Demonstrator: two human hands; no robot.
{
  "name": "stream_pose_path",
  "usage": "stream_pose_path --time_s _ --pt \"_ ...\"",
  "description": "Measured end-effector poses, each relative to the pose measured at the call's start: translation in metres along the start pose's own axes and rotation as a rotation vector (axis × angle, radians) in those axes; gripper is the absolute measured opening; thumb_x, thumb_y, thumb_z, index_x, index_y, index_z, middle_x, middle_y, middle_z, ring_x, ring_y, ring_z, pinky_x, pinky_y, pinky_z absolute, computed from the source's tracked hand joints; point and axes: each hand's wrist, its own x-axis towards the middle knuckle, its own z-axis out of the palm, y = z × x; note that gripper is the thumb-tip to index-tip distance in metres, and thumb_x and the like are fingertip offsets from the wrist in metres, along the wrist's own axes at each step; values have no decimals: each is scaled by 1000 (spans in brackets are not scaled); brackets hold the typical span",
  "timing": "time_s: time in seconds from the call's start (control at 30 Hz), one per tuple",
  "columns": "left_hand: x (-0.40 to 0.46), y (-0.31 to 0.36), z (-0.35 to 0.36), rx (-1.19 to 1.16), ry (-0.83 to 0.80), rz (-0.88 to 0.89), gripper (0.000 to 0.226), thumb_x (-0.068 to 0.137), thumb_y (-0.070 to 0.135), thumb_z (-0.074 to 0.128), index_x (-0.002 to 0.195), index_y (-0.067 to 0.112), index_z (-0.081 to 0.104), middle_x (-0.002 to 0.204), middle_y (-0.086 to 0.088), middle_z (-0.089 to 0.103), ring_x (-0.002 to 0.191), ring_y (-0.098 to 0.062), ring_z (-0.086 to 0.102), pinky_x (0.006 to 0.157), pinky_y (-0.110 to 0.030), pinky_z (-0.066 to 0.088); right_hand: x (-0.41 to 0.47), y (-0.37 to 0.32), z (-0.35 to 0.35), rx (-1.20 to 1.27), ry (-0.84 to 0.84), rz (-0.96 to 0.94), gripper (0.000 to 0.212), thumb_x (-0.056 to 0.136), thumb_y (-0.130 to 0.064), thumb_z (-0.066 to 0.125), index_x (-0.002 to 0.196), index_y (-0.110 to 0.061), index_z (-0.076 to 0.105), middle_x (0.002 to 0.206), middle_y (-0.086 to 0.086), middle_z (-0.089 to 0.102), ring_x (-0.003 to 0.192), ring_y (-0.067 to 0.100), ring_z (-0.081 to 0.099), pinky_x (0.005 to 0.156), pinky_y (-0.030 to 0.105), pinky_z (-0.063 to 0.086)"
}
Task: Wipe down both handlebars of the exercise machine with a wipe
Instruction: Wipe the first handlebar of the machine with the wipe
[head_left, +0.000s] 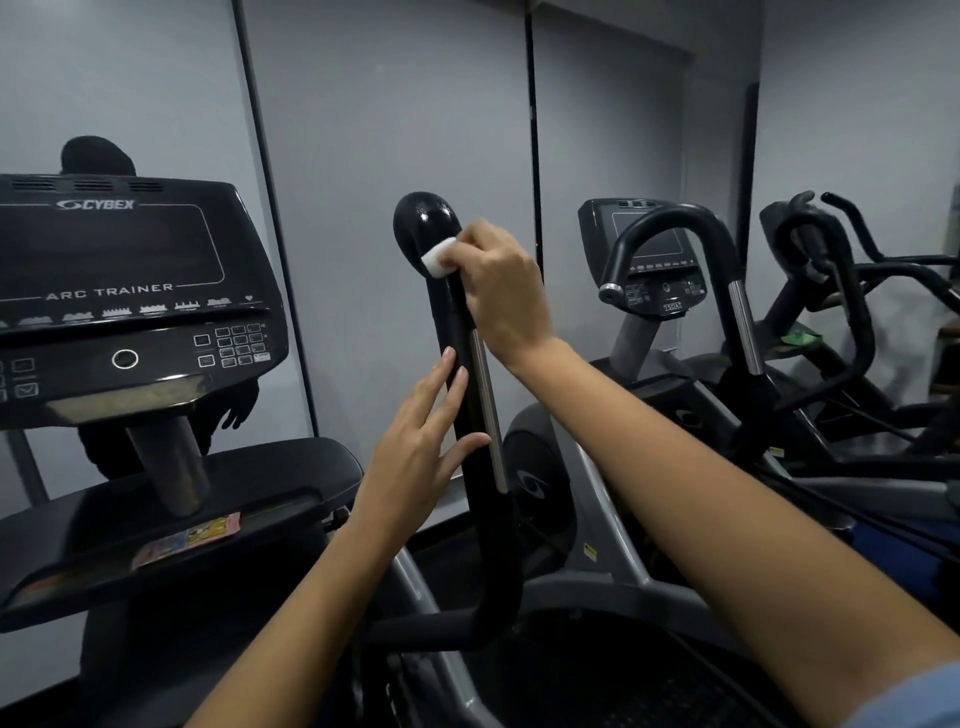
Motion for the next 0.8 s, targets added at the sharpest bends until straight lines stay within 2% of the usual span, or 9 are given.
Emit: stream_pose_path --time_s 0.1,0.23,0.33,0.4,0.47,0.6,0.67,0.73,0.8 --pt "0 2 1 -17 26 -31 62 90 46 40 139 7 36 150 -8 30 131 -18 37 103 -29 30 37 6 9 -25 -63 104 17 86 -14 57 79 -7 71 78 11 61 68 28 58 57 31 42" --pt "4 1 1 8 18 -18 65 90 44 42 141 6 33 151 -11 26 132 -16 33 104 -30 30 71 16 17 0 -191 185 21 87 -7 48 90 -5 69 89 11 62 80 29 58 66 31 41" --pt "8 -1 -2 37 6 -3 68 91 49 38 143 7 28 153 -11 22 135 -15 27 104 -33 28 61 17 14 56 -153 140 21 86 -5 50 87 -6 71 83 11 61 73 29 58 64 35 46" --pt "11 -3 -4 47 -9 13 71 90 51 38 144 8 25 153 -11 18 137 -15 24 106 -34 25 38 19 6 108 -95 69 20 83 -2 54 86 -8 72 79 9 61 68 25 57 60 30 43" --pt "14 -4 -4 62 -22 28 72 88 50 41 144 8 25 154 -11 17 139 -17 22 109 -34 22 14 19 -4 154 -53 -35 18 80 -2 58 87 -11 72 79 6 63 70 23 59 62 27 46" --pt "16 -5 -4 63 -54 26 71 88 48 43 144 10 24 154 -6 14 141 -15 16 114 -25 13 20 18 1 39 -38 -145 15 81 -8 55 79 -10 70 78 5 65 69 27 60 55 31 50" --pt "16 -6 -4 39 -59 26 71 88 47 44 144 10 22 154 -6 14 142 -15 15 114 -17 7 44 17 5 -79 -110 -163 19 85 -15 54 79 -7 70 80 8 64 73 30 60 55 28 45" --pt "16 -7 -3 41 -52 29 71 88 47 45 144 9 22 154 -7 15 142 -14 14 114 -16 5 72 15 10 -207 -282 -160 19 90 -18 54 92 -6 68 95 10 64 88 30 60 62 27 35" --pt "17 -7 -3 65 -44 35 72 87 47 45 144 8 23 153 -6 16 142 -12 14 114 -15 6 94 16 13 -231 -403 -107 19 90 -15 53 100 -6 67 106 10 65 98 29 59 67 27 35"
